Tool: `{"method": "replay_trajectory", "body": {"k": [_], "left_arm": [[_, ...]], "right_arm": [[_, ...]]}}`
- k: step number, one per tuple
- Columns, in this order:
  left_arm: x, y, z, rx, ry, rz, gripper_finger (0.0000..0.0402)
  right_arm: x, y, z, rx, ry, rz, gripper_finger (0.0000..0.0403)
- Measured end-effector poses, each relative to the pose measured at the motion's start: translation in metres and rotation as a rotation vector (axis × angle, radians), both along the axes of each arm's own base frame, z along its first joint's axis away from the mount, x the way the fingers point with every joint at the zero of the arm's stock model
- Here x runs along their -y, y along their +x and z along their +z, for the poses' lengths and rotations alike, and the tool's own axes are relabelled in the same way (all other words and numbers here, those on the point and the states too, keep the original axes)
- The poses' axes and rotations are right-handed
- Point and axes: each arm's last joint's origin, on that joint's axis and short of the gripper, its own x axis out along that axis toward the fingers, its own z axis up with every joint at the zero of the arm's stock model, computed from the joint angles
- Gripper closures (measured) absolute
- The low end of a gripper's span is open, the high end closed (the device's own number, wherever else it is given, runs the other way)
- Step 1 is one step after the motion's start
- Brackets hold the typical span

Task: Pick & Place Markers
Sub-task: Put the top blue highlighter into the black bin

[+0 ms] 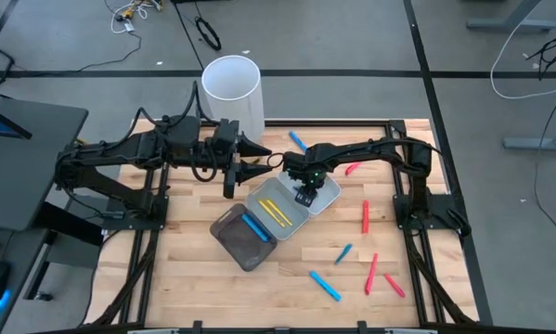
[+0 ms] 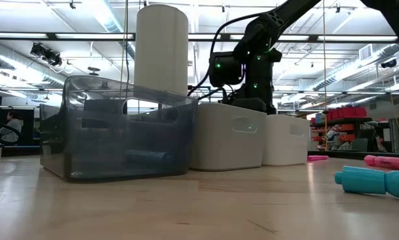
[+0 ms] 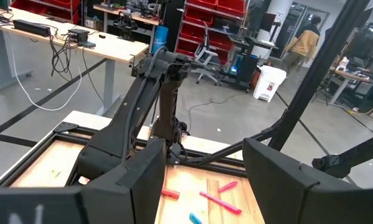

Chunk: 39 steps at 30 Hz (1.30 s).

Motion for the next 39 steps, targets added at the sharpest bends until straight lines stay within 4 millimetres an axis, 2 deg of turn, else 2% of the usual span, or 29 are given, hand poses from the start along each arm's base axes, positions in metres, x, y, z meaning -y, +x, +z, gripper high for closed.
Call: {"method": "replay_trajectory", "body": {"k": [6,11,17,26,33,39], "left_arm": [[0.0,0.0,0.0,0.0,0.003,0.001,0.0181],[0.0,0.0,0.0,-0.003,0.003,0.0,0.0181],[0.0,0.0,0.0,-0.004,0.005,0.0,0.0181],[0.0,-0.002,-0.002,-0.025,0.031,-0.002,0.0181],[0.0,-0.007,0.002,-0.008,0.063,-0.004,0.0181],[0.0,-0.007,0.002,-0.013,0.064,-0.03,0.0181]], "right_arm": [[-0.001,-0.001,0.002,-0.011,0.036,0.017,0.0195],[0.0,0.005,0.023,-0.022,0.04,0.039,0.0191],[0.005,0.018,0.06,0.037,0.011,0.038,0.0198],[0.007,0.036,0.119,0.221,-0.03,-0.005,0.0211],[0.003,0.021,0.17,0.396,-0.235,-0.063,0.0222],[-0.011,0.004,0.21,0.551,-0.356,-0.115,0.0228]]}}
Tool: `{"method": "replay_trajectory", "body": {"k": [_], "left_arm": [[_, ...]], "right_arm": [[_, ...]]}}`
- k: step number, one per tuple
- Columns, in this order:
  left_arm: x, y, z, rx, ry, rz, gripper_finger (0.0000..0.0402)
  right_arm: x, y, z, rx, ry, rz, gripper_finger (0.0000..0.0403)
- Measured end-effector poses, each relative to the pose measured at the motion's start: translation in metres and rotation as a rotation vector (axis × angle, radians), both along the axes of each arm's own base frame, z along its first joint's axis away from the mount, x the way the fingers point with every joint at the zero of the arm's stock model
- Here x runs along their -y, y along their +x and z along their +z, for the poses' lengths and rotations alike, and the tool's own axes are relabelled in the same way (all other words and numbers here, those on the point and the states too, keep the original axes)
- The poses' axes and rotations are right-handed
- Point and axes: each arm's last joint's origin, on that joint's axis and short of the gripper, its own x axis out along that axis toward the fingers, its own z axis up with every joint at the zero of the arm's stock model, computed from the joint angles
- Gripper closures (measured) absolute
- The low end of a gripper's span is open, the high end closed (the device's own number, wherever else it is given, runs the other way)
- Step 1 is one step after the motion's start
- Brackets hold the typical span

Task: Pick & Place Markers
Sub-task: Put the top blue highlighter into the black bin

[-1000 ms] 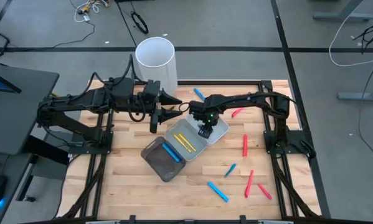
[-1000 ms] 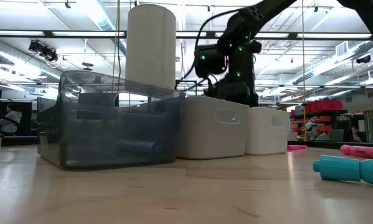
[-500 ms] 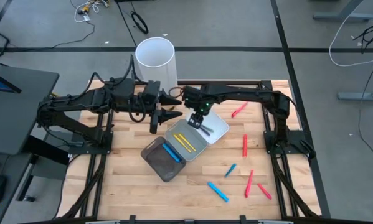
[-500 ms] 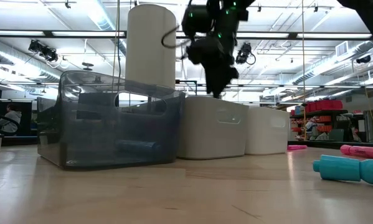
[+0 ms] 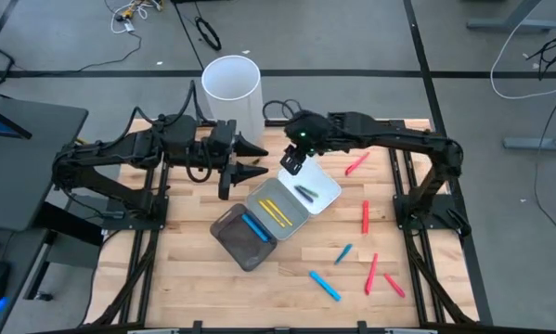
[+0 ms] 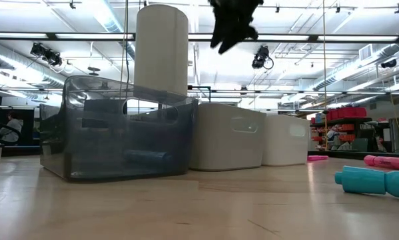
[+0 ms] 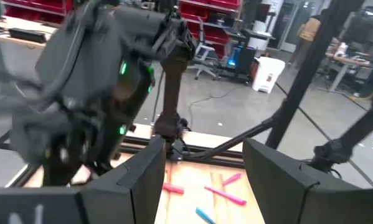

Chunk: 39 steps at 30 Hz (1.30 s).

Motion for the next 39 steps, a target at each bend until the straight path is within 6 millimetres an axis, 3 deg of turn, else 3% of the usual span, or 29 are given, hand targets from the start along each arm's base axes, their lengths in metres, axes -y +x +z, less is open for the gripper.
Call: {"method": "replay_trajectory", "body": {"k": [9,23,31,39], "left_arm": [[-0.002,0.0,0.001,0.007,-0.003,0.0,0.0181],[-0.003,0.0,0.001,0.007,-0.005,0.005,0.0181],[-0.004,0.0,0.001,0.008,-0.01,0.022,0.0181],[-0.004,0.0,0.001,0.011,-0.011,0.023,0.0181]], "right_arm": [[-0.018,-0.03,0.019,0.089,-0.152,-0.039,0.0229],[-0.024,-0.078,0.012,0.453,-0.334,0.011,0.0229],[-0.024,-0.086,0.0,0.6,-0.409,0.017,0.0229],[-0.024,-0.086,-0.006,0.584,-0.46,0.047,0.0229]]}}
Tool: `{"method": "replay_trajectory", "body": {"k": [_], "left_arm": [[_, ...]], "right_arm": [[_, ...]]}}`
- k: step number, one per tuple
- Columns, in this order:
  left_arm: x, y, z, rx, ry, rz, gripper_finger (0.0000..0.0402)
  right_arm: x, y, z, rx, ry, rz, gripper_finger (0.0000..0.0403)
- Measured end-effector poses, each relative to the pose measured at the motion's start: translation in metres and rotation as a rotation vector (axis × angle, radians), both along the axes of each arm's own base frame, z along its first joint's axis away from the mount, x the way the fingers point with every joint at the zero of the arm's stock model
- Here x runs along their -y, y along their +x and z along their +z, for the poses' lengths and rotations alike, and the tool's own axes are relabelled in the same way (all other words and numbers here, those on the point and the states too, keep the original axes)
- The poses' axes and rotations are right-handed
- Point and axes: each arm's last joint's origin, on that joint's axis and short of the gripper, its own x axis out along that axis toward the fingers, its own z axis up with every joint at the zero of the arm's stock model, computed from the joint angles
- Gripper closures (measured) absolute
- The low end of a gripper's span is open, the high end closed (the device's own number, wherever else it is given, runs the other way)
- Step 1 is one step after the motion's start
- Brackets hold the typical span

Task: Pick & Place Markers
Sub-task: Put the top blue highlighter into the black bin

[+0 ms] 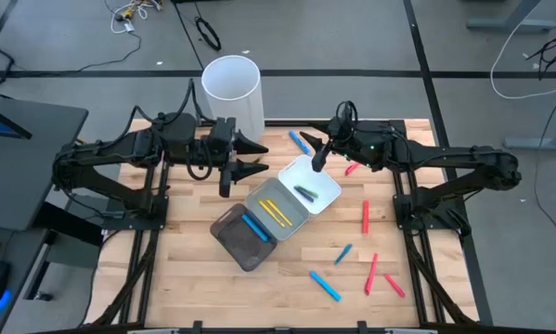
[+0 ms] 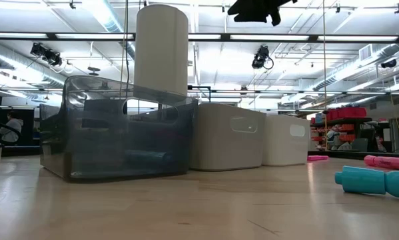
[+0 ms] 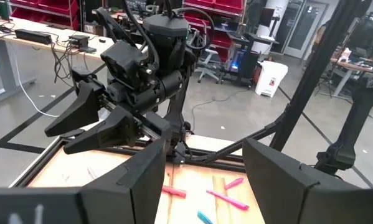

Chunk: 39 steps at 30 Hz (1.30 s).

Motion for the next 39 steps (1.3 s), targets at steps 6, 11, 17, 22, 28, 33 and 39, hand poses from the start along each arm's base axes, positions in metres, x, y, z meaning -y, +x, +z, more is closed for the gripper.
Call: {"method": "replay_trajectory", "body": {"k": [6,11,17,22,28,33,39], "left_arm": [[0.0,0.0,0.0,-0.001,-0.001,-0.012,0.0181],[0.0,0.0,0.0,-0.002,-0.002,-0.012,0.0181],[0.0,0.0,0.0,-0.002,-0.002,-0.012,0.0181],[0.0,-0.004,0.003,0.017,0.007,-0.013,0.0181],[-0.006,-0.01,0.006,0.02,0.011,0.015,0.0181],[-0.009,-0.01,0.005,0.01,0.001,0.026,0.0181],[-0.009,-0.01,0.005,0.01,0.002,0.025,0.0181]], "right_arm": [[0.009,-0.002,0.003,0.014,-0.004,-0.033,0.0229],[0.032,-0.01,0.016,-0.064,0.091,-0.124,0.0203],[0.067,0.0,0.026,-0.262,0.239,-0.199,0.015],[0.101,0.011,0.026,-0.347,0.41,-0.218,0.0133],[0.129,0.025,0.029,-0.425,0.432,-0.239,0.0144],[0.151,0.031,0.028,-0.498,0.475,-0.287,0.0169],[0.176,0.037,0.018,-0.602,0.555,-0.337,0.0195]]}}
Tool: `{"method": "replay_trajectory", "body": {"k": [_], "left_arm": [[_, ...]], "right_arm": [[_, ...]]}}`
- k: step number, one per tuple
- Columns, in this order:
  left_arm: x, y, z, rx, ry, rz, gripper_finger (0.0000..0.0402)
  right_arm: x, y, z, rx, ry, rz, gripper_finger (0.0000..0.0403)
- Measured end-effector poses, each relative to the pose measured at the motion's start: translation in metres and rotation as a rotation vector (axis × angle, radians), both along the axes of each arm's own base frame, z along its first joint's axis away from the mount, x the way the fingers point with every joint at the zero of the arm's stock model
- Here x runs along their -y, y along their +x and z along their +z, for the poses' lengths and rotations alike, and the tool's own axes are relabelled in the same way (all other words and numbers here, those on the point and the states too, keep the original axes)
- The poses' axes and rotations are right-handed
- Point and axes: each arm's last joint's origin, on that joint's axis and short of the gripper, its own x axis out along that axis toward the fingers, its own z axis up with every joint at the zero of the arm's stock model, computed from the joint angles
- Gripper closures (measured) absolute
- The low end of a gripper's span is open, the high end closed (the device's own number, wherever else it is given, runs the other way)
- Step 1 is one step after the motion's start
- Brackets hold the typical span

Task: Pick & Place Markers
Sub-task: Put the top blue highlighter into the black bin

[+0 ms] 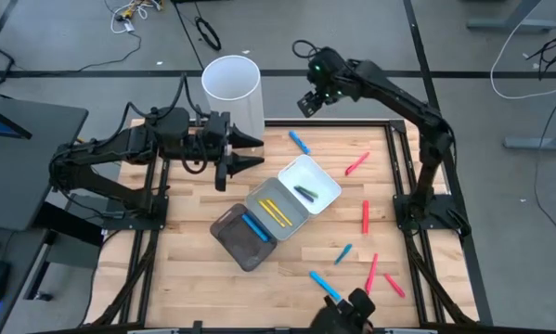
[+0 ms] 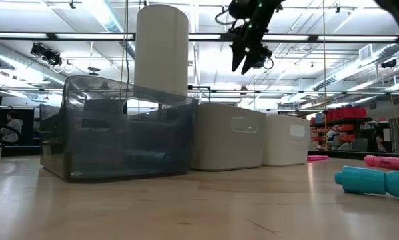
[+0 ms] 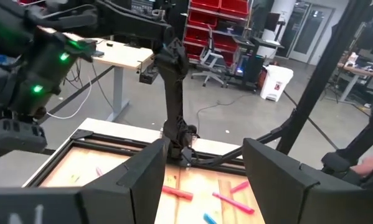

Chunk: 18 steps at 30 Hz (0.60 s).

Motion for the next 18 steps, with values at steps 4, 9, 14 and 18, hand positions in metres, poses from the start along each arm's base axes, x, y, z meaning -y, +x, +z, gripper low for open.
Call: {"method": "replay_trajectory", "body": {"k": [4,9,14,18], "left_arm": [[0.0,0.0,0.0,-0.001,0.009,0.0,0.0181],[0.0,0.0,-0.001,-0.007,0.01,-0.001,0.0181],[0.0,0.0,-0.001,-0.009,0.009,0.0,0.0181],[0.0,0.0,-0.001,-0.01,0.006,0.0,0.0181]], "right_arm": [[0.015,0.004,-0.009,-0.015,0.068,-0.009,0.0191],[0.027,0.01,-0.026,-0.023,0.133,-0.02,0.0168],[0.029,0.016,-0.052,-0.09,0.186,-0.017,0.0156],[0.029,0.02,-0.069,-0.106,0.199,-0.014,0.0158]]}}
